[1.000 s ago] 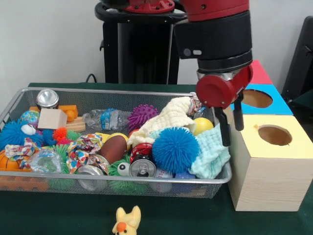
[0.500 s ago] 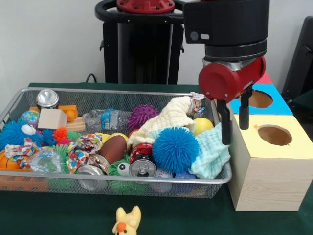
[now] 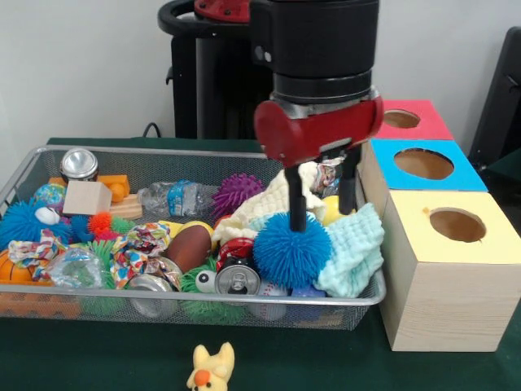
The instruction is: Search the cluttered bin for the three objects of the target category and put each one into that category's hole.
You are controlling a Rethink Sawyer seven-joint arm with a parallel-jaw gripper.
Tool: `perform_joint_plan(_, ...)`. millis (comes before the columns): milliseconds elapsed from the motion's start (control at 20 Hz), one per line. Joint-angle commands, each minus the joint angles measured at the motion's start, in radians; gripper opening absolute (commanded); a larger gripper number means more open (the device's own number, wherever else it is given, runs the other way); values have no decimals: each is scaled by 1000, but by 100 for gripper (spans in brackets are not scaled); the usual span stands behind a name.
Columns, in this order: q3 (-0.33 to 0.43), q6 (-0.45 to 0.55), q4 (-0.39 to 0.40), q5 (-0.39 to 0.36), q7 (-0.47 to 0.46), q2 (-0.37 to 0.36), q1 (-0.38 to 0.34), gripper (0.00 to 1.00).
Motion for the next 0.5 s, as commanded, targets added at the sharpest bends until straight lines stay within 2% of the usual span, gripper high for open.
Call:
perform_joint_plan(50, -142, -105, 192, 54, 425, -5, -13, 100)
perform_joint_plan(200, -154, -155, 229, 59, 442, -10, -12, 100)
perform_joint_plan(300, -134, -305, 289, 31, 430, -52, -17, 100)
perform_joint_plan(350, -113, -433, 333, -6, 417, -98, -17, 100)
perform_joint_plan(450, -82, -613, 401, -65, 412, -167, -11, 100)
perform_joint_plan(500, -91, -615, 411, -73, 409, -178, 7, 100)
